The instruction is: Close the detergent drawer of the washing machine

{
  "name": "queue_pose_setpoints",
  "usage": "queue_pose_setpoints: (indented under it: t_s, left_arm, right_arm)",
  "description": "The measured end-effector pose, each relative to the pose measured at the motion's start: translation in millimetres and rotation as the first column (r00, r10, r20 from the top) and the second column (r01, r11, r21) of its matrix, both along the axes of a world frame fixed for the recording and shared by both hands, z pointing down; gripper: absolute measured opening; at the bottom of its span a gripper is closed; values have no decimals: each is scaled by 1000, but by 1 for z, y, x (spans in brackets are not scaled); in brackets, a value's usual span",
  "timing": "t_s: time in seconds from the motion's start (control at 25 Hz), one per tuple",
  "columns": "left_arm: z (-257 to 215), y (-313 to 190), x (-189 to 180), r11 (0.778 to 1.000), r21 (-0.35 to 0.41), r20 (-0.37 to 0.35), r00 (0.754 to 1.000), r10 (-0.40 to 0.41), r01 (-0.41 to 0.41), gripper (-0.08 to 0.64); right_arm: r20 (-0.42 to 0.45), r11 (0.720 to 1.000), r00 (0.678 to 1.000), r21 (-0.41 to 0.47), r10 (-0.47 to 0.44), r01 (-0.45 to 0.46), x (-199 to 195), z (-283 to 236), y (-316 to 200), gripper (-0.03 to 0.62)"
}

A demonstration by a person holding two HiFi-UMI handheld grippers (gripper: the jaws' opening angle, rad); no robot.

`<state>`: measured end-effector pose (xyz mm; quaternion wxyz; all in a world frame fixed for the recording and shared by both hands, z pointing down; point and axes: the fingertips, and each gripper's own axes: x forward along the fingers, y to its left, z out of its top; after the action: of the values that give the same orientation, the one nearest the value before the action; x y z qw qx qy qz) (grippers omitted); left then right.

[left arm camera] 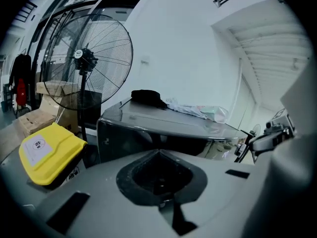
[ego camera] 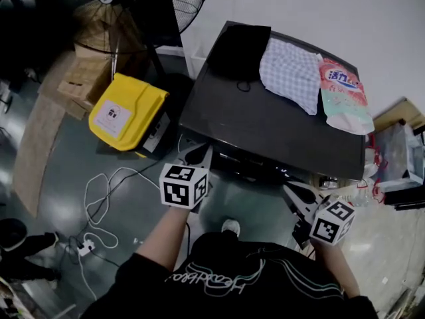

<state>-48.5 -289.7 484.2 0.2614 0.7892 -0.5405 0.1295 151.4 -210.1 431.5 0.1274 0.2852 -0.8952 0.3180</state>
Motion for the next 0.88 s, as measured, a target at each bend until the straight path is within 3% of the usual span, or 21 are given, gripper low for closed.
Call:
queue_pose_setpoints:
  t_s: [0.16,0.6,0.88]
  left_arm:
    - [-22,16,7,999,23,6,999,43,-43,23]
    - [-129,98,36,976,111,-129,971,199,-185,23]
    - [-190,151,32,950,200,-110,958,265,-240,23]
  right_arm:
    - [11,999,1000,54,-5,5,0,-21,1,28]
    - [108,984,994,175,-30,11,-38,-97,28,27]
    - [173,967,984,253,-47,2,-62,-149,66,26]
